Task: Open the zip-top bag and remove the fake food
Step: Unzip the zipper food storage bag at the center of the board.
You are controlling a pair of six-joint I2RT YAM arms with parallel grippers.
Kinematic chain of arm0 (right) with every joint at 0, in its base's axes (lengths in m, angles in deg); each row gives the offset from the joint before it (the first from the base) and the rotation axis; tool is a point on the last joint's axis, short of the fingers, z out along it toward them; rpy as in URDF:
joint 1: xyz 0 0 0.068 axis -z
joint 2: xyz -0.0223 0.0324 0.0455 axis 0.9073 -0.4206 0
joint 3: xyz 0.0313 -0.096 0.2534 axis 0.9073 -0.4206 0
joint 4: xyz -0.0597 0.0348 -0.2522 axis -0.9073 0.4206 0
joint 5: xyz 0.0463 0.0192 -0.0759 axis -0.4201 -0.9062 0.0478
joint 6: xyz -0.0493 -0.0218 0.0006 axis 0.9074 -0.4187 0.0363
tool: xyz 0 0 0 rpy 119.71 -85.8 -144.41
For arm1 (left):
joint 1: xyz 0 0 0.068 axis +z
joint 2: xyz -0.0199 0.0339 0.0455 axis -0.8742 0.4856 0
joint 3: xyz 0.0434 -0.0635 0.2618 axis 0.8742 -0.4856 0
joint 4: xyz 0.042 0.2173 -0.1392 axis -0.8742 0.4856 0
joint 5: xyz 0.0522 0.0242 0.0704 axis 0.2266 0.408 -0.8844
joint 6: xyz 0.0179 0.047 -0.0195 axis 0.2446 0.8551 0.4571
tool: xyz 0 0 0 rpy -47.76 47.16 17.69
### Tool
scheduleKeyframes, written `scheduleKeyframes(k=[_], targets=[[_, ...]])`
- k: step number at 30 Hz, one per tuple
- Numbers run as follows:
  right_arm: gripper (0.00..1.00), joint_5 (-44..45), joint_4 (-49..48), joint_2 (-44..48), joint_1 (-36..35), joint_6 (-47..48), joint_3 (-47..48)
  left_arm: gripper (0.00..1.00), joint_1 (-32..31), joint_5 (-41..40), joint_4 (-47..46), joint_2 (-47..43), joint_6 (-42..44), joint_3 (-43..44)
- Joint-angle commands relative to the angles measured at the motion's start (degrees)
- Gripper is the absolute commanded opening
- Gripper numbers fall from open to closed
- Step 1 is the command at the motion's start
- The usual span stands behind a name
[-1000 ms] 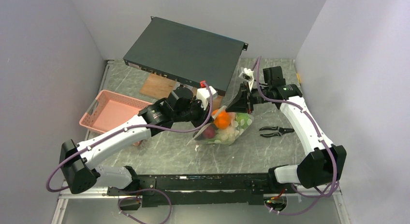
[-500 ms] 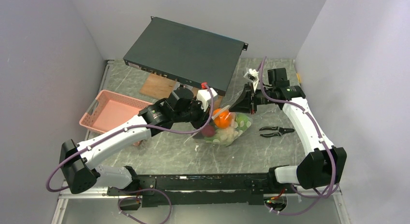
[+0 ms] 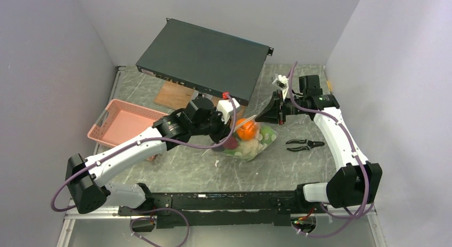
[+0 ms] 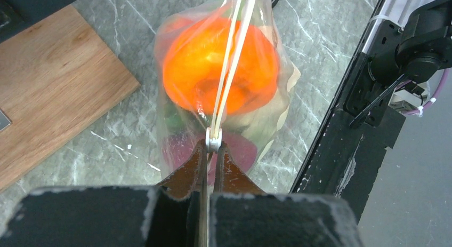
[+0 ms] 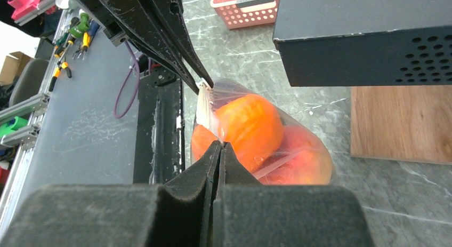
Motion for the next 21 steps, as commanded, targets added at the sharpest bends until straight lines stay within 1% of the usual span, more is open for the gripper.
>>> scheduleKeyframes(k=[1,21], targets=[[0.0,-1.21,-0.53,2.04,1.77,2.0,0.79,0.0,0.41,-2.1,4.17,-2.37,1.56,0.97],[0.0,-0.45,-0.87,2.15,4.74,2.58,0.38,0.0,0.98,-3.07,4.72,-4.8,1.35,-1.16]])
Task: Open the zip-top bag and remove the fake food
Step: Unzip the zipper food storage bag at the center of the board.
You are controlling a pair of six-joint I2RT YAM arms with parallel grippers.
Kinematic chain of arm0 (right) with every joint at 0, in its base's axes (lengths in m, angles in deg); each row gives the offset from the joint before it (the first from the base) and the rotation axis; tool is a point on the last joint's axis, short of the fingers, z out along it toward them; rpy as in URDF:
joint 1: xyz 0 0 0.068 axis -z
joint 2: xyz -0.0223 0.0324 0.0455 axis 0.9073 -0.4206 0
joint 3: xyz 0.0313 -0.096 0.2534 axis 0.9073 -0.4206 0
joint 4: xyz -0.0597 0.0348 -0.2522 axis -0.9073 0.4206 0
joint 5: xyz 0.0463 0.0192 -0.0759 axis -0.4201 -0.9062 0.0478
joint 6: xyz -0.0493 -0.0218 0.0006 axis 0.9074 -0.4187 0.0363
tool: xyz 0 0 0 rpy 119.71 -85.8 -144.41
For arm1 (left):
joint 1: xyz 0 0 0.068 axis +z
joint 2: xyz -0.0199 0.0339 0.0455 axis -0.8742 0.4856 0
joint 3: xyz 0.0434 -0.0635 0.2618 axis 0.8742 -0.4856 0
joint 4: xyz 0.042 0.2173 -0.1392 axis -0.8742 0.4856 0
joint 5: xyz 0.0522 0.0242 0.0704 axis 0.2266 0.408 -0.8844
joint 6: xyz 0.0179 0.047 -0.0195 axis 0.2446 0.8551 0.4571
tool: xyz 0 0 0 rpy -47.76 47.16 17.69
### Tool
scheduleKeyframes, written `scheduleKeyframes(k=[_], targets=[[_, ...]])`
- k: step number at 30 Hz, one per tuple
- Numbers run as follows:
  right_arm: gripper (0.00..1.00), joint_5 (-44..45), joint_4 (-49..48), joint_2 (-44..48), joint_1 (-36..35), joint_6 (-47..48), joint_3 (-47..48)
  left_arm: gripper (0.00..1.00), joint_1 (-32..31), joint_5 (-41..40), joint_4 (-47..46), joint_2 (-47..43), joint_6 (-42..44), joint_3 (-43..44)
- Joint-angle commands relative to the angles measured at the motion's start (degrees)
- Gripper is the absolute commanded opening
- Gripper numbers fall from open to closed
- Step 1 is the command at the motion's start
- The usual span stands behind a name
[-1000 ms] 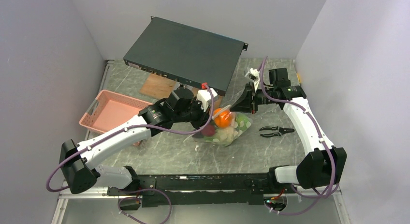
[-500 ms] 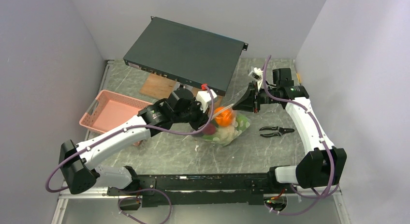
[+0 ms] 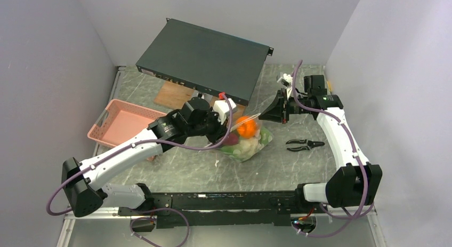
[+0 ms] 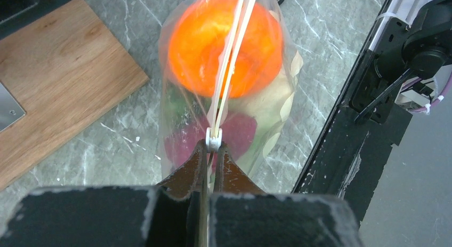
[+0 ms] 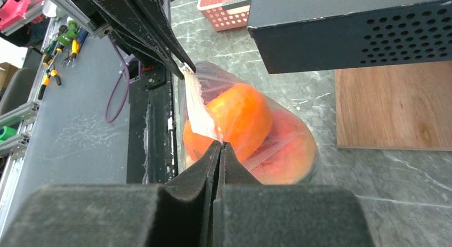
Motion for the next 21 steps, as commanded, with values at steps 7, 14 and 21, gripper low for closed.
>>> scheduleKeyframes(k=[7,14,21], targets=[[0.0,-0.29,-1.44,1.68,2.59,2.15,0.29,0.0,0.74,-2.22,3.48,-3.24,0.55,-1.37],[0.0,-0.06,-1.62,1.62,2.76,2.27,0.03,0.0,1.05,-2.4,3.79,-3.67,0.7,-1.97],[0.0,0.06,-1.83,1.48,4.65,2.36,-0.24,0.0,1.36,-2.66,4.66,-3.8,1.14,-2.26]])
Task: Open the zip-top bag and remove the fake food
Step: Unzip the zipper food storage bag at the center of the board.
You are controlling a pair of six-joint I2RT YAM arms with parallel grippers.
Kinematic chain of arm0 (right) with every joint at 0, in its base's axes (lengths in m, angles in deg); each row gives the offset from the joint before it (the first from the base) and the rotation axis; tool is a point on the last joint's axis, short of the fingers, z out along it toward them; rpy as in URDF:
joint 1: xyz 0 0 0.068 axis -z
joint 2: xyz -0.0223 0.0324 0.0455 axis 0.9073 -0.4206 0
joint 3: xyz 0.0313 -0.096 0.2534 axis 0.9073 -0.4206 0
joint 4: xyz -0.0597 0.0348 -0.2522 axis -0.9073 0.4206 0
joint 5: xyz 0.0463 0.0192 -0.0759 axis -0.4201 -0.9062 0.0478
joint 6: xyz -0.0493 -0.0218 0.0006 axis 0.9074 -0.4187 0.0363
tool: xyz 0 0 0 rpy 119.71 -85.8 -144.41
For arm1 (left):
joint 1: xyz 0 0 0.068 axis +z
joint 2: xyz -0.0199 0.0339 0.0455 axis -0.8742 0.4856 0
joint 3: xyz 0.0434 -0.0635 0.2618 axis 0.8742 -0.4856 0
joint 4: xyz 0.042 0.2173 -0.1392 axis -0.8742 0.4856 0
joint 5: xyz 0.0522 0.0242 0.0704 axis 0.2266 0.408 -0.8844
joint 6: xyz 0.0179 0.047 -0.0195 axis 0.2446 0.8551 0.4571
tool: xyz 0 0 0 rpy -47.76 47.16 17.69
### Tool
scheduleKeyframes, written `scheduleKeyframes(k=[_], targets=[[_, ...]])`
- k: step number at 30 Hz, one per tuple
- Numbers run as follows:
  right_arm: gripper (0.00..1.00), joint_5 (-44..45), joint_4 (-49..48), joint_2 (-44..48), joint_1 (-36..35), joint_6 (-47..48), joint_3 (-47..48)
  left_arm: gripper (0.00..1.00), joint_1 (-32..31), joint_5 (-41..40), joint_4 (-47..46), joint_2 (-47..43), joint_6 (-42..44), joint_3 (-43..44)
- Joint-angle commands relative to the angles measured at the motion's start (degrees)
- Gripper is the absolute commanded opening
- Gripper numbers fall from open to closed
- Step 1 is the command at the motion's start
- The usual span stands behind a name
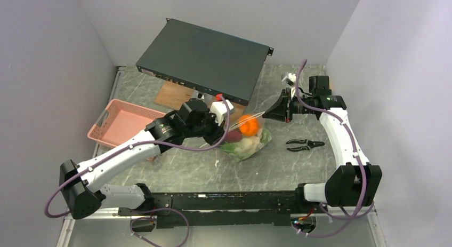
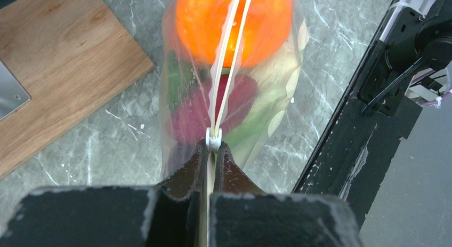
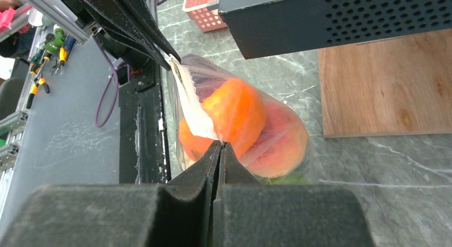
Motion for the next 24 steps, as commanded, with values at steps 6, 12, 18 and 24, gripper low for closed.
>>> scheduleKeyframes(k=[6,12,18,24], targets=[[0.0,-0.1,-1.92,1.41,2.18,1.97,0.02,0.0,0.96,-2.28,4.43,-2.16,1.52,-0.75],[0.0,0.02,-1.93,1.31,2.66,2.2,-0.15,0.0,1.05,-3.07,6.26,-2.23,2.02,-0.71],[0.0,0.22,-2.04,1.28,3.13,2.38,-0.41,0.0,1.38,-3.37,7.93,-2.92,4.71,-1.08],[0.0,0.31,-2.08,1.15,3.59,2.46,-0.59,0.0,1.74,-3.65,9.47,-3.71,5.48,-1.82]])
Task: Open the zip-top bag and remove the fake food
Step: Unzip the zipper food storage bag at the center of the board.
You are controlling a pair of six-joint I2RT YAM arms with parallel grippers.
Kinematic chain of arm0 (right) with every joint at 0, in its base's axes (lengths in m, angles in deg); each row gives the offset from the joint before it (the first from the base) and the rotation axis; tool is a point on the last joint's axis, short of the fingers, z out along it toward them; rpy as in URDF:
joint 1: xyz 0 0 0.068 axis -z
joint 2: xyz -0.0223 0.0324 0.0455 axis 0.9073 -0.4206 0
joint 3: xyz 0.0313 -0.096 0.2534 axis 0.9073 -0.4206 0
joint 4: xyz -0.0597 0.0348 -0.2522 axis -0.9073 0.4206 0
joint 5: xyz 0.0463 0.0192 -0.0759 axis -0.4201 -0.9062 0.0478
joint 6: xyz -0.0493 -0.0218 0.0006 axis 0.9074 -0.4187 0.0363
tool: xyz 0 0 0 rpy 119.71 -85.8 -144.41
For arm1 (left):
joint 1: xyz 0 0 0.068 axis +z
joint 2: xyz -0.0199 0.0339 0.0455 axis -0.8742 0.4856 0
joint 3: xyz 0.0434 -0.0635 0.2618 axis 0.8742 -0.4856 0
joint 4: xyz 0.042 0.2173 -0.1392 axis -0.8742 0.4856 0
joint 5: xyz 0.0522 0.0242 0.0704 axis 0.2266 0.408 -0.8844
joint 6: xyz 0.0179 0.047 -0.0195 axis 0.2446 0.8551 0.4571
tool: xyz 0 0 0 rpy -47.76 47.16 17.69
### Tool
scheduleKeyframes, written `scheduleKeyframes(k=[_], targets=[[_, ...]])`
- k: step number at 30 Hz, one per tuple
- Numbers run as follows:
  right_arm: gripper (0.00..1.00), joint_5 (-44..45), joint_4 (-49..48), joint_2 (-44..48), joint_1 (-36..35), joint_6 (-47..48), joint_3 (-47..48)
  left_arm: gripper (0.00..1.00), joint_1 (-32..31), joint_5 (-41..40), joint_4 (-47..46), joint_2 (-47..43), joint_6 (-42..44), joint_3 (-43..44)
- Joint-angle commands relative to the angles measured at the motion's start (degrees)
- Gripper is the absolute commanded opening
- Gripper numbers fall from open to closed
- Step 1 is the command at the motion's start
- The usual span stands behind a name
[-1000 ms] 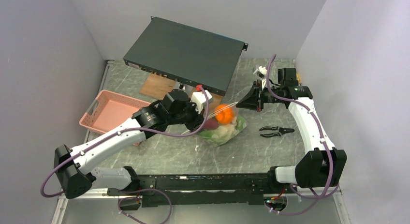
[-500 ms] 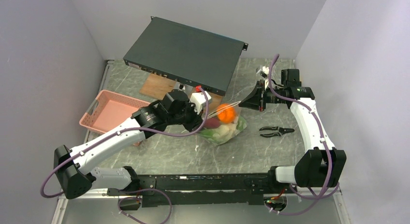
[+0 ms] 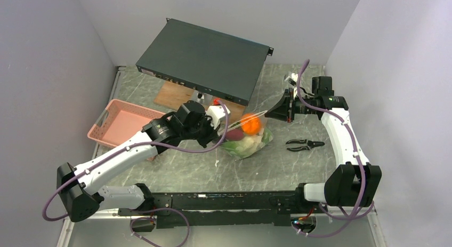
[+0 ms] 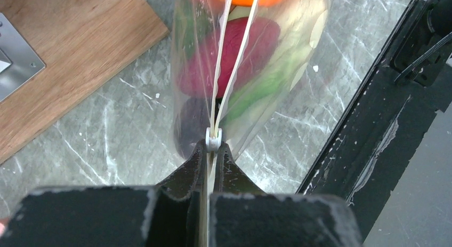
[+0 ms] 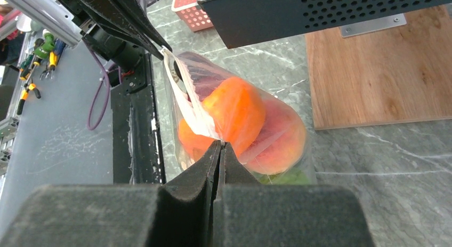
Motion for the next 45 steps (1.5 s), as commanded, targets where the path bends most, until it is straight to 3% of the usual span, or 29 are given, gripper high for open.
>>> scheduleKeyframes(k=[1,36,37,41,45], targets=[[0.0,-0.15,-2.07,1.13,1.32,2.03,-0.03,0.0,0.73,-1.79,3.9,-2.43,1.77,-0.96],[0.0,-1.44,-0.26,0.46,1.94,4.24,0.11,0.0,4.3,-3.9,8.81,-5.04,4.17,-3.2],[0.0,-1.89,0.41,0.5,2.01,4.95,0.13,0.03,4.46,-3.6,8.43,-5.33,3.82,-3.1],[0.0,-5.01,4.56,0.61,1.68,10.04,-0.54,0.48,6.06,-2.19,5.35,-8.1,1.28,-3.24],[0.0,-5.2,16.71,0.83,-1.85,24.55,-0.25,0.79,8.41,-2.97,0.77,-13.27,-3.83,-4.9]])
